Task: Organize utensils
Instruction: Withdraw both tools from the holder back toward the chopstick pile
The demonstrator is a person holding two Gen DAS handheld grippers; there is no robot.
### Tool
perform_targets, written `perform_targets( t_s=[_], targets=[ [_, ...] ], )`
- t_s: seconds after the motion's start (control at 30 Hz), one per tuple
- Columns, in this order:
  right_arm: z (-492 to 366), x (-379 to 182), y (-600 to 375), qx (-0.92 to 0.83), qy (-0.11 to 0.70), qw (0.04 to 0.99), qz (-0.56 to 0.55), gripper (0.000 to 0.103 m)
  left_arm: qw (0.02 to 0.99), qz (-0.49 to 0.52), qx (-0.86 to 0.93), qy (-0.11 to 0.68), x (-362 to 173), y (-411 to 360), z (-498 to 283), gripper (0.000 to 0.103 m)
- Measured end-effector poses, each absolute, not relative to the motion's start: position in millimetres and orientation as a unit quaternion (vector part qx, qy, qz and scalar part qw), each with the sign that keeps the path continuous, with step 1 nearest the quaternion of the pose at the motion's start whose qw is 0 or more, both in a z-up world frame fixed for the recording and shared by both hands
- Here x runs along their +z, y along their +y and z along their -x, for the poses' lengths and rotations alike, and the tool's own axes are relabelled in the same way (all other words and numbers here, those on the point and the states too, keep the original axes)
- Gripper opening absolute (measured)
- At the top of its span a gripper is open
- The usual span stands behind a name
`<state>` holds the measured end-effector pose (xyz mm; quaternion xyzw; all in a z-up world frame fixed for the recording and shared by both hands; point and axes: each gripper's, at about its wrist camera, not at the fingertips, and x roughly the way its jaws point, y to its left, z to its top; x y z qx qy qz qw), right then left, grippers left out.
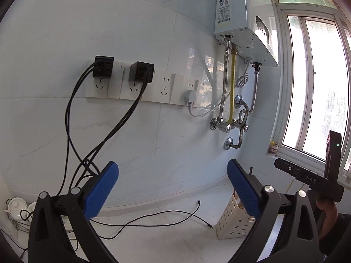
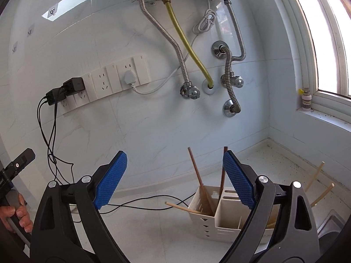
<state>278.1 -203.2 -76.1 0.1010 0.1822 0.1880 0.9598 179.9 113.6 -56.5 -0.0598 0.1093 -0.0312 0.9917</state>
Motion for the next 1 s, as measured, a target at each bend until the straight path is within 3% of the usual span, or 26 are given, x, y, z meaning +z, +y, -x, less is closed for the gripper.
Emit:
perform_targets(
  t_s=[0.5,1.0],
  targets=[
    [-245,-107,-123,0.268,0.241,0.930,-0.077,0.090,0.981,0.075,0.049,0.171,-87,177,-119,0.098],
    [-243,-138,-85,0.303,0.309,0.900,-0.045,0.090,0.951,0.112,0.100,0.271,-129,192,-122,0.098]
  ],
)
